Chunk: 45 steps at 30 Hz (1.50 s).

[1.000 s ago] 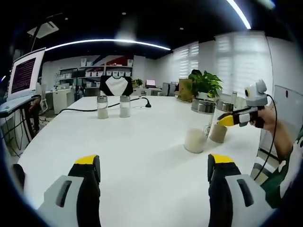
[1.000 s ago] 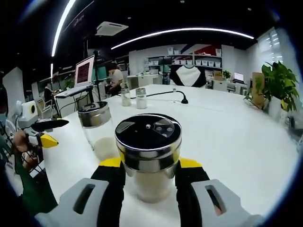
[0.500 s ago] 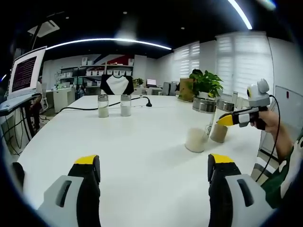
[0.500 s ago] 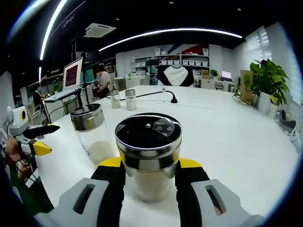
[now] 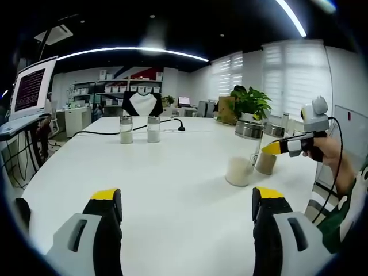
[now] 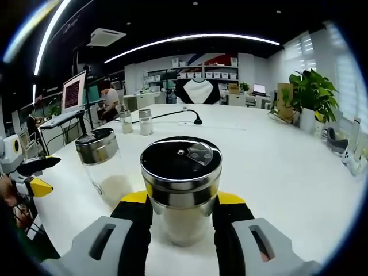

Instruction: Rotate the seasoning bottle until the label or dispensing opening points toward the visible target arrow and the bottle remains upright within the marked orientation range

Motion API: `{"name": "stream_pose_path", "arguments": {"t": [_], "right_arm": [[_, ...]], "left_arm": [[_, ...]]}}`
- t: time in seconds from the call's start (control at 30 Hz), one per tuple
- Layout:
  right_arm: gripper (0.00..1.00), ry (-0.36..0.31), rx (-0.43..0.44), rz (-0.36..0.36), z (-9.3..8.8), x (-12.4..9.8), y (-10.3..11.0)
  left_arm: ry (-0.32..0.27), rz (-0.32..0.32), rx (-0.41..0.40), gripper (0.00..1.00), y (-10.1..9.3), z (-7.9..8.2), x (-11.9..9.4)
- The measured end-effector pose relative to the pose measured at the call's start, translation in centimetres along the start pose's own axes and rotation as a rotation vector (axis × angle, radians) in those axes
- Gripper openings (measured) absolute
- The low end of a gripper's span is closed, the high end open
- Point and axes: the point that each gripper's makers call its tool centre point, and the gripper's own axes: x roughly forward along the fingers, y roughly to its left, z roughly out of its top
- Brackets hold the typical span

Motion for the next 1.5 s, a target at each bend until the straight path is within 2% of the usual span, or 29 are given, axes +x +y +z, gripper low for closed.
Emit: {"name": "stream_pose_path", "arguments": {"t": [0.13,0.47,0.7,0.87,1.07,1.2,1.27,1.5], "right_arm": [[0.4,0.01,0.009,-0.027,0.0,0.0,0.0],[0.4,-0.001,0.03,-0.053,0.0,0.0,-0.1],[0.4,0.002,0.02,-0.046,0.0,0.1,0.0],[0.4,0.003,0.017,-0.048,0.0,0.1,0.0],[0.4,0.002,-0.036,-0.061,-0.2,0.1,0.0],[0.49,-0.011,-0.025,-0.037,0.0,-0.2,0.4],[0.54,-0.012,-0.05,-0.039,0.1,-0.4,0.3],[0.57,-0.021,-0.07,-0.01,0.9,-0.6,0.0]], "left_arm": [[0.016,-0.005,-0.006,0.99,-0.1,-0.4,0.3],[0.014,-0.008,-0.015,0.99,-0.2,-0.5,0.3],[0.018,-0.013,-0.025,0.99,-0.3,-0.6,0.3],[-0.001,-0.017,-0.025,0.98,-0.3,-0.2,0.2],[0.011,-0.017,-0.031,0.98,-0.3,-0.5,0.4],[0.008,-0.023,-0.034,0.98,-0.5,-0.5,0.4],[0.004,-0.021,-0.038,0.98,-0.5,-0.4,0.3],[-0.006,-0.033,-0.032,0.99,-0.7,-0.1,0.3]]}}
